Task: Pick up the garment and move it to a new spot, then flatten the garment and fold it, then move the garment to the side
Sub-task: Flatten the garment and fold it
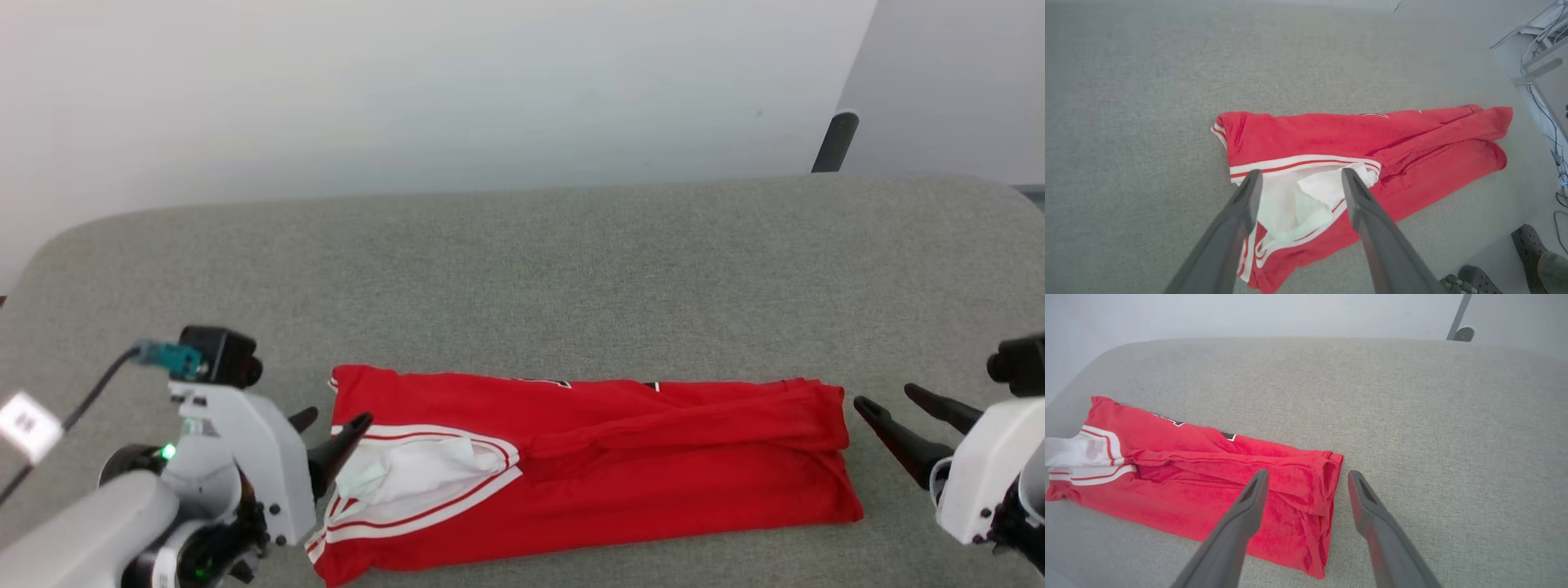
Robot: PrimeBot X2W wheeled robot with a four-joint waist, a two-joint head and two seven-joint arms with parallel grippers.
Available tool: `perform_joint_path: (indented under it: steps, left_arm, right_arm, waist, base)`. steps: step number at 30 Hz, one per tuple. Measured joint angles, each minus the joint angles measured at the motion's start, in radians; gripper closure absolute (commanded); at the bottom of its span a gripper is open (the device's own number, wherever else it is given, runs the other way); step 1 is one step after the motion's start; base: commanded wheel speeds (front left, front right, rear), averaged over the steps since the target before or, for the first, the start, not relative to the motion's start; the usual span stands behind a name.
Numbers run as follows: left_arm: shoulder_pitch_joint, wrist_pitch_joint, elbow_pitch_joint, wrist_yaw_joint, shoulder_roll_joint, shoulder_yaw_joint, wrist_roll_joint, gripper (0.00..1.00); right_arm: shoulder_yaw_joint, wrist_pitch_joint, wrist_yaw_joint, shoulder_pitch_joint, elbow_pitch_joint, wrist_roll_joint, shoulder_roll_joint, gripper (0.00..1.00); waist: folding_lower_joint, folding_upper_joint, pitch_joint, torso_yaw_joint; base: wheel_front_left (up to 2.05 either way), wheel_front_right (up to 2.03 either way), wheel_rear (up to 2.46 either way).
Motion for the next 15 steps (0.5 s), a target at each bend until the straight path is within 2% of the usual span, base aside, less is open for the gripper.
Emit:
perform_joint_path:
  steps: [7, 12, 15]
  left_arm:
    - [0.089, -0.261, 0.052, -0.058, -0.027, 0.032, 0.072, 0.00]
    - [0.137, -0.449, 0.115, -0.096, -0.059, 0.062, 0.118, 0.00]
    - [0.166, -0.525, 0.155, -0.109, -0.081, 0.080, 0.140, 0.00]
  right_arm:
    - [-0.117, -0.022, 0.000, 0.100, -0.027, -0.071, 0.058, 0.00]
    - [-0.181, -0.002, 0.000, 0.145, -0.047, -0.102, 0.091, 0.00]
    - [-0.210, 0.023, 0.000, 0.155, -0.051, -0.108, 0.107, 0.00]
  waist:
    - [0.0000, 0.0000, -0.020, 0.004]
    - [0.0000, 0.0000, -0.015, 0.013]
    - [0.0000, 0.0000, -0.007, 0.017]
  base:
    - [0.00, 0.00, 0.00]
    - [0.00, 0.00, 0.00]
    - [0.00, 0.00, 0.00]
